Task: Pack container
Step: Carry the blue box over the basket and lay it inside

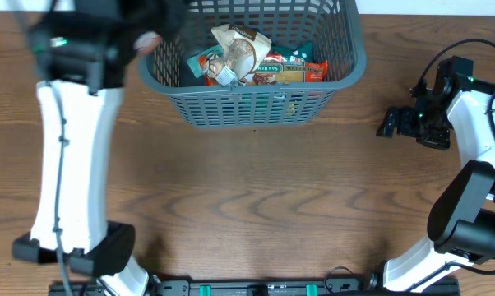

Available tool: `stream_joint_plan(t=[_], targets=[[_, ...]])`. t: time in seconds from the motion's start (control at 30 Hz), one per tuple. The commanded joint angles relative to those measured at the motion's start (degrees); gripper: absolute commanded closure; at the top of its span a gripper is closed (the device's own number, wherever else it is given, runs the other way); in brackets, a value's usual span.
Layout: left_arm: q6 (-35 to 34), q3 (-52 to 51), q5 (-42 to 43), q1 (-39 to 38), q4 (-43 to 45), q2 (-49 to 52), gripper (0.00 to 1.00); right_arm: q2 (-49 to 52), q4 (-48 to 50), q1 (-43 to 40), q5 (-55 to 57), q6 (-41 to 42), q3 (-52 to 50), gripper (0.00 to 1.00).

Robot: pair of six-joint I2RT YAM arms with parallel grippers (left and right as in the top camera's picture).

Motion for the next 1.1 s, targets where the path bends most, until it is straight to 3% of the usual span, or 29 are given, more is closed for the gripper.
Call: stream_joint_plan(t=[0.0, 0.23, 0.47, 0.57, 0.67, 0.77, 0.87, 1.07], targets=[[13.05, 0.74, 0.00, -3.72, 2.51, 4.24, 0.94, 0.00, -0.02, 0.28, 0.20, -0.94, 0.02, 0.01], [14.51, 0.74, 8.44, -7.54, 6.16, 12.41, 0.94, 0.00, -0.48, 0.28, 0.20, -0.96, 0.02, 0.01], [14.45, 0.74, 8.72, -8.26, 5.55, 20.59, 0.92, 0.00, -0.48, 0.28, 0.20, -0.96, 0.02, 0.01], [14.45, 0.74, 8.72, -8.26, 5.20, 22.43, 0.69, 0.00, -0.44, 0.28, 0.20, -0.96, 0.02, 0.01], [14.45, 0.74, 8.72, -8.26, 5.25, 22.45, 0.61, 0.00, -0.37, 0.28, 0.20, -0.96, 0.02, 0.01], [14.45, 0.74, 8.68, -8.24, 5.20, 21.75, 0.43, 0.00, 0.33, 0.28, 0.20, -0.92, 0.02, 0.01], [13.40, 0.74, 8.70, -8.26, 5.18, 20.65, 0.01, 0.00, 1.73, 0.28, 0.17, -0.90, 0.02, 0.01], [8.76, 0.74, 6.56, -7.65, 3.78, 15.76, 0.02, -0.02, 4.55, 0.28, -1.36, -2.91, 1.95, 0.01]])
